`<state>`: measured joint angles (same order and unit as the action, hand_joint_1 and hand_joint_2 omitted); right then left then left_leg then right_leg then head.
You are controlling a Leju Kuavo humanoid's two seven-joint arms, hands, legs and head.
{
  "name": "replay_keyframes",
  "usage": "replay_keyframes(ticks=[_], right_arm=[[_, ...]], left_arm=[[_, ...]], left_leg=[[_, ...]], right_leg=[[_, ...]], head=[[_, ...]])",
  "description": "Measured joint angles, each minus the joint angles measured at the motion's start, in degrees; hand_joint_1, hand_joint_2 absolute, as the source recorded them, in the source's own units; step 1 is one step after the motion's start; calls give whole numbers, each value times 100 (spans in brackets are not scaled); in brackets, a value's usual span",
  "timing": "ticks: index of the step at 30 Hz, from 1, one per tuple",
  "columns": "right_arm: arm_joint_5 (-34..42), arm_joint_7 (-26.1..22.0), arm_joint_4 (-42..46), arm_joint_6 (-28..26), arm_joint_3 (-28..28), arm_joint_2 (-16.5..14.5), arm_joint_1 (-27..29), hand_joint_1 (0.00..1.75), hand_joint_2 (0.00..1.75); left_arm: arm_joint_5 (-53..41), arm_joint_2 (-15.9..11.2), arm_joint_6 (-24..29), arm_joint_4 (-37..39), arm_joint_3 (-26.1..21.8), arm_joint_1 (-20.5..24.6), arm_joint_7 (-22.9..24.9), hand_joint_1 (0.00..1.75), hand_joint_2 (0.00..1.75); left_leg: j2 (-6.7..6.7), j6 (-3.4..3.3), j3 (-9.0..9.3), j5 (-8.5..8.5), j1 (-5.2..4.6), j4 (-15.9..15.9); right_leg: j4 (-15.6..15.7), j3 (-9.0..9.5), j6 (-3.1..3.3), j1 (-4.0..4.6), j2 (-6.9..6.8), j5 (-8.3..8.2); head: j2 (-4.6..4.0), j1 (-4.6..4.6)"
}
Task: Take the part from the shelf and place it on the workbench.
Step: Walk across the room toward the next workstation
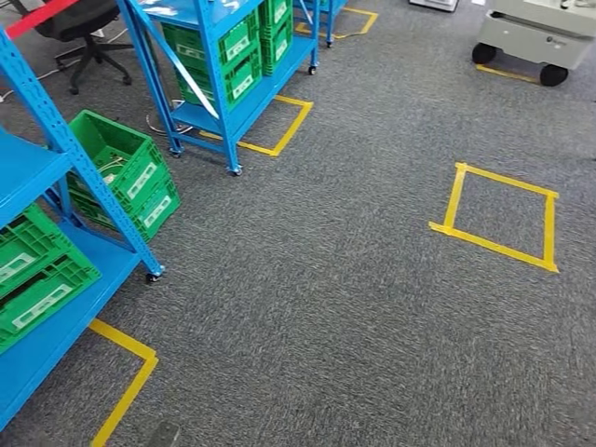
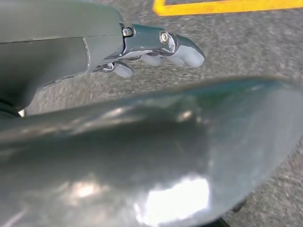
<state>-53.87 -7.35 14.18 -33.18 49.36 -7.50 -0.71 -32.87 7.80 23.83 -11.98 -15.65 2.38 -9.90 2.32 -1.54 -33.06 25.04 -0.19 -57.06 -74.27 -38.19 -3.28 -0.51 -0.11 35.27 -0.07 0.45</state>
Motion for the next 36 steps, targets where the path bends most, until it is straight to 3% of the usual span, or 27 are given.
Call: replay_keyframes(ticks=[2, 4, 6, 8, 10, 12, 14, 15, 16, 17, 19, 21, 23, 25, 27, 29, 30, 31, 32, 34, 36], right_arm=[[-38, 19, -20, 9, -22, 0, -9, 0, 0], [-58, 26, -43, 13, -33, -1, -22, 0, 0], [-71, 35, -63, 16, -49, -2, -34, 0, 0], [-89, 45, -73, 19, -71, -11, -42, 0, 0], [-108, 48, -77, 18, -92, -25, -41, 0, 0], [-118, 48, -80, 17, -107, -31, -27, 0, 0], [-119, 49, -86, 18, -113, -31, -16, 0, 0], [-120, 49, -88, 18, -115, -31, -18, 0, 0], [-121, 51, -89, 18, -117, -31, -24, 0, 0], [-124, 55, -89, 18, -122, -31, -31, 0, 0], [-134, 62, -90, 18, -137, -31, -35, 0, 0], [-149, 66, -91, 19, -154, -31, -35, 0, 0], [-165, 70, -90, 22, -163, -31, -50, 0, 0], [-177, 72, -90, 27, -167, -31, -70, 0, 0], [-180, 76, -97, 32, -168, -31, -61, 0, 0], [-180, 83, -104, 33, -169, -31, -34, 0, 0], [-180, 86, -105, 33, -169, -31, -26, 0, 0], [-180, 86, -106, 33, -169, -31, -23, 0, 0], [-181, 87, -107, 33, -169, -31, -24, 0, 0], [-184, 86, -111, 33, -169, -31, -26, 0, 0], [-193, 84, -121, 33, -172, -31, -31, 0, 0]], left_arm=[[5, -4, 1, 0, 0, -23, 11, 0, 0], [8, -4, 2, 0, -1, -25, 15, 0, 0], [10, -8, 4, 1, -6, -36, 15, 0, 0], [11, -13, 6, 3, -18, -69, 16, 0, 0], [11, -18, 6, 6, -28, -87, 18, 0, 0], [11, -14, 5, 7, -31, -70, 20, 0, 0], [11, -8, 4, 7, -31, -59, 20, 0, 0], [11, -5, 3, 7, -31, -64, 20, 0, 0], [11, -5, 3, 7, -31, -71, 20, 0, 0], [10, -6, 2, 7, -31, -75, 20, 0, 0], [8, -8, 1, 7, -31, -62, 20, 0, 0], [3, -7, -1, 7, -31, -35, 21, 0, 0], [-2, -5, -3, 7, -31, -36, 28, 0, 0], [-5, -10, -3, 7, -32, -46, 39, 0, 0], [-8, -7, -5, 7, -34, -29, 45, 0, 0], [-11, 1, -8, 7, -35, -18, 46, 0, 0], [-11, 1, -9, 7, -36, -24, 46, 0, 0], [-11, -1, -9, 7, -37, -32, 46, 0, 0], [-11, -3, -10, 7, -38, -38, 46, 0, 0], [-12, -5, -16, 7, -40, -33, 46, 0, 0], [-14, -5, -23, 7, -42, -22, 46, 0, 0]], left_leg=[[167, 12, 18, 0, 6, -2], [320, 60, 18, -4, 4, -12], [445, 136, -8, -30, 11, -3], [522, 208, -33, -58, 35, 18], [332, 263, -127, 67, 28, -155], [2, 301, -433, 419, 14, -784], [-135, 320, -774, 692, 19, -1487], [-156, 320, -827, 683, 19, -1607], [-172, 312, -766, 567, 18, -1502], [-216, 297, -597, 379, 13, -1192], [-485, 247, -168, 69, -27, -398], [-667, 195, 29, 1, -73, 3], [-557, 142, 26, 2, -74, 52], [-428, 81, 40, -25, -38, 87], [-293, 31, 46, -43, -8, 102], [-132, 11, 42, -43, -2, 101], [-53, 12, 44, -44, 0, 100], [28, 17, 49, -45, 6, 98], [110, 29, 54, -46, 15, 95], [272, 85, 45, -39, 22, 62], [406, 160, -1, -39, 19, 21]], right_leg=[[547, 207, 17, -15, 74, -388], [1265, 523, 29, -50, 321, -674], [1530, 662, 64, -53, 443, -713], [1552, 693, 135, -37, 328, -748], [1585, 702, 209, -39, 200, -779], [1601, 703, 260, -23, 42, -778], [1601, 701, 283, 0, -130, -765], [1601, 703, 287, 5, -208, -760], [1601, 711, 288, 8, -280, -754], [1601, 725, 282, 9, -349, -745], [1592, 758, 249, 29, -470, -712], [1593, 786, 198, 61, -588, -679], [1616, 821, 145, 67, -695, -658], [1486, 781, 76, 49, -505, -551], [882, 503, 20, 27, -152, -233], [111, 113, -6, 17, -21, 72], [-74, -3, -13, 14, -11, 94], [-39, -17, -18, 8, -5, -3], [204, 74, -23, -4, 16, -188], [992, 416, -41, -60, 230, -587], [1461, 634, -4, -94, 424, -721]], head=[[0, 1], [0, -2], [0, -6], [0, -7], [0, -37], [0, -74], [0, -81], [0, -81], [0, -82], [0, -82], [0, -87], [0, -83], [0, -79], [0, -61], [0, -28], [0, -9], [0, -3], [0, -1], [0, -1], [0, 6], [0, 9]])
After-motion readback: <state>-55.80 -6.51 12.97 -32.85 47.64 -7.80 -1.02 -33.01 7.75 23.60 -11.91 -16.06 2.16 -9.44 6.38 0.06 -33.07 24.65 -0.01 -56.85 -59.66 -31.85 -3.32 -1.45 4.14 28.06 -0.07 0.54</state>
